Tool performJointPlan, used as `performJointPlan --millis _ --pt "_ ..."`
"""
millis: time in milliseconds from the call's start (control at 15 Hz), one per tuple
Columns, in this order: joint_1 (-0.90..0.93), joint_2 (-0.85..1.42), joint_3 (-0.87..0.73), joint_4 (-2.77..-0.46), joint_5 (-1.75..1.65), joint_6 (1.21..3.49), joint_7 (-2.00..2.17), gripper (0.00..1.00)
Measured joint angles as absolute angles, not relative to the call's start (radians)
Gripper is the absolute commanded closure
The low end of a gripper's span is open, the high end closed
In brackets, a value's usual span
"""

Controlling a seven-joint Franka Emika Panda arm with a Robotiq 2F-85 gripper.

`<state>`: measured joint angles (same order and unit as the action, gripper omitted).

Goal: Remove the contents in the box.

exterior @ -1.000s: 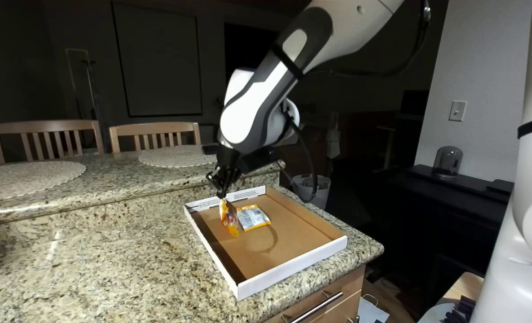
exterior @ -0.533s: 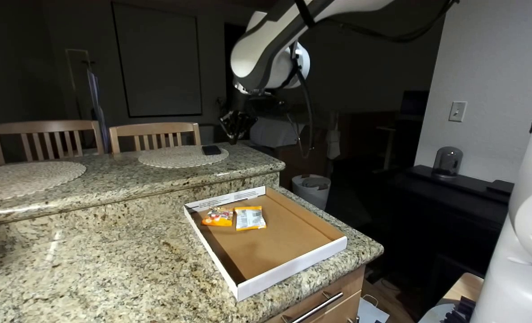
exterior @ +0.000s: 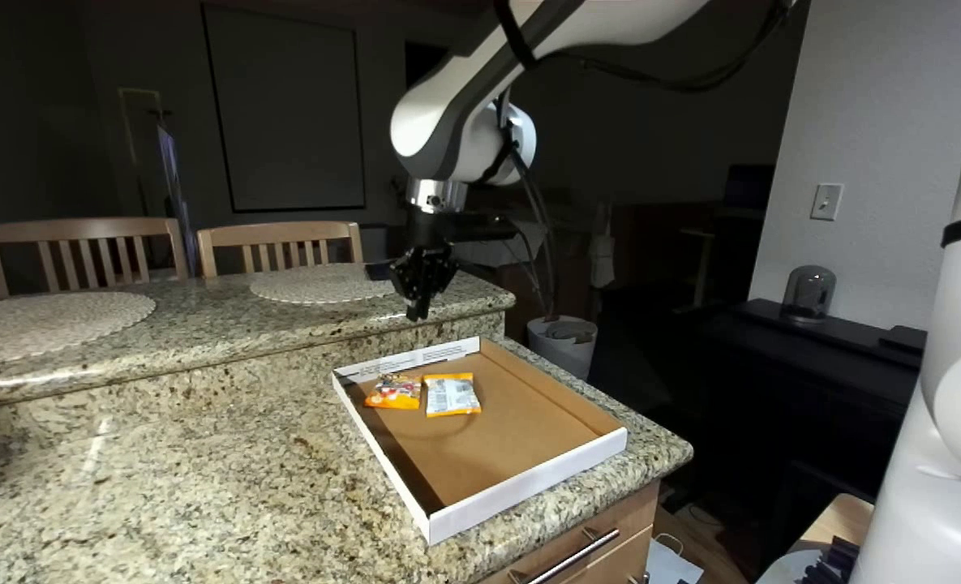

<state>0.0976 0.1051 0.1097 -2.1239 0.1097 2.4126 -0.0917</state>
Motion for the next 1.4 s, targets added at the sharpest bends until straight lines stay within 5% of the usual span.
performJointPlan --millis 467,533,800,1400 --pt "0.093 0.267 0.138 -2.043 0.352 2.355 -0.086 0.05" --pt "0.091 0.287 0.141 -2.024 0.403 2.355 -0.086 0.25" --pt "0.085 0.317 0.142 -1.994 0.471 2.355 -0.052 0.01" --pt "0.097 0.456 0.082 -1.921 0.430 2.357 0.271 0.00"
